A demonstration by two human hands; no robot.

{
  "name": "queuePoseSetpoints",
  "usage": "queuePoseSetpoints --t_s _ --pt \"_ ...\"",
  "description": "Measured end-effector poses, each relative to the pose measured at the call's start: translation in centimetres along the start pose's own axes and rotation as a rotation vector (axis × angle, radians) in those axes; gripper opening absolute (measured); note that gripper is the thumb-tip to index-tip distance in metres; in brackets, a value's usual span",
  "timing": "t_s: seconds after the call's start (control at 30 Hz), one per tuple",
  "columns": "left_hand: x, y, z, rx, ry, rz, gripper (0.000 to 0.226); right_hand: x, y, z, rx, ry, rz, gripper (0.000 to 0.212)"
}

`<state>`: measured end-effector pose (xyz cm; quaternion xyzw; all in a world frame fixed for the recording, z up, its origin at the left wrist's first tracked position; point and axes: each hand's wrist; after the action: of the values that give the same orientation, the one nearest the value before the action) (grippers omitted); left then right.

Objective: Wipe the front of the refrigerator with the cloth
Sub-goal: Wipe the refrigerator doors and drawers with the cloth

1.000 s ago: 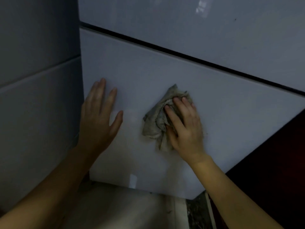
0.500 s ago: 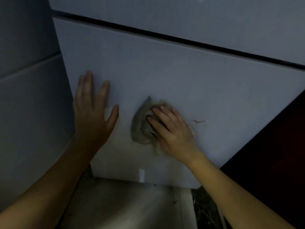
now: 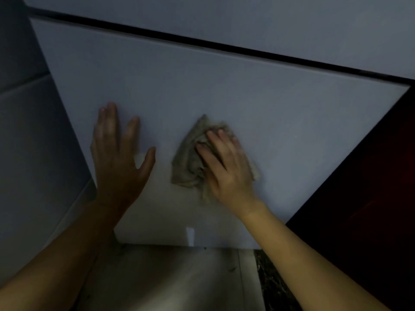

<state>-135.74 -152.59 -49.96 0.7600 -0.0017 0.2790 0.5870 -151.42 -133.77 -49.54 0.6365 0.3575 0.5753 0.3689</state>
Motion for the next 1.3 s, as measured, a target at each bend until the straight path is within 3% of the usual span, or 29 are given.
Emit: queuePoseSetpoints --t_s 0.17,0.4,0.57,0.83,1.3 --pt "0.2 0.1 0.2 0.004 0.007 0.024 0.069 1.0 -0.4 -1.5 0.076 -0.016 0.041 0.041" --pt "0.4 0.2 0.9 -0.016 0.014 0.057 0.071 6.4 -4.3 -5.1 -0.035 -0.108 0.149 0.048" --pt "0.4 0.4 0.6 -0.002 0.029 0.016 0.066 4.6 -0.5 -3.1 -0.031 -0.063 0.089 0.047" --pt "0.7 0.8 0.2 0.013 0.026 0.025 0.061 0.3 6.3 0.4 0.149 0.007 0.058 0.047" --pt "3.2 5.9 -2.4 0.049 -0.034 -0.044 0.056 12.7 10.7 -7.2 0.271 -0.144 0.185 0.05"
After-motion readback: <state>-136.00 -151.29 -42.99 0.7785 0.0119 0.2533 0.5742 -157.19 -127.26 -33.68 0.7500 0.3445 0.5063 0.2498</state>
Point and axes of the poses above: each hand's wrist, its own y-axis towards the middle knuckle, its own x-axis out of the back of the hand, z = x × y, and after that the axes turned 9 degrees about y, right-handed
